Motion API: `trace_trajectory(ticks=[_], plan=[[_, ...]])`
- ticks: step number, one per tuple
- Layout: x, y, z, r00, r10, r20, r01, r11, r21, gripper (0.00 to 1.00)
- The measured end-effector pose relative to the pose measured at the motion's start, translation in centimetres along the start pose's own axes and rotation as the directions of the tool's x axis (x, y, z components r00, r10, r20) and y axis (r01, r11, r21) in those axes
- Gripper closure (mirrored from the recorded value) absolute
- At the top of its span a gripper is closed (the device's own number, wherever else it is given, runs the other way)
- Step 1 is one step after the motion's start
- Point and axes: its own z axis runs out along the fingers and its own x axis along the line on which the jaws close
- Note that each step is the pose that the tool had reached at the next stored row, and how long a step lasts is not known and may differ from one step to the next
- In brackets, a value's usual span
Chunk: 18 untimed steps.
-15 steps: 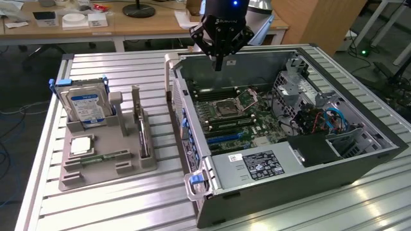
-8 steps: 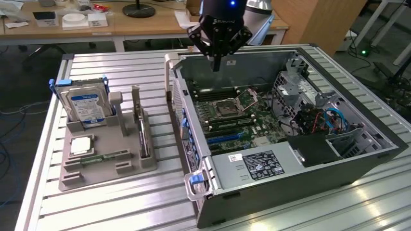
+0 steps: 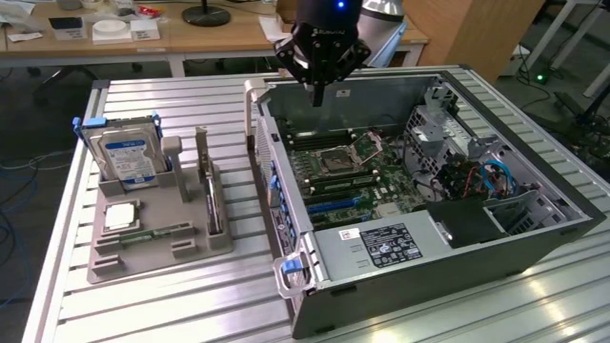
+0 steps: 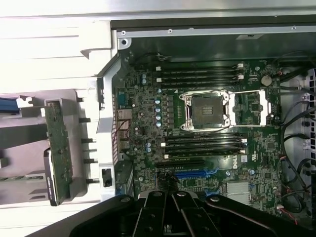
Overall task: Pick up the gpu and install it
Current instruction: 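Reach for the gpu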
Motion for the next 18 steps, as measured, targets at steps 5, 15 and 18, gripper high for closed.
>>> trace_trajectory(ticks=[5, 15, 18], plan=[[0.27, -0.09, -0.01, 1.0, 0.0, 0.0, 0.0, 1.0, 0.0, 0.9], [0.77, -0.29, -0.03, 1.0, 0.0, -0.0001, 0.0, 1.0, 0.0001, 0.9], [0.92, -0.35, -0.04, 1.0, 0.0, -0.0002, 0.0, 1.0, 0.0001, 0.9]])
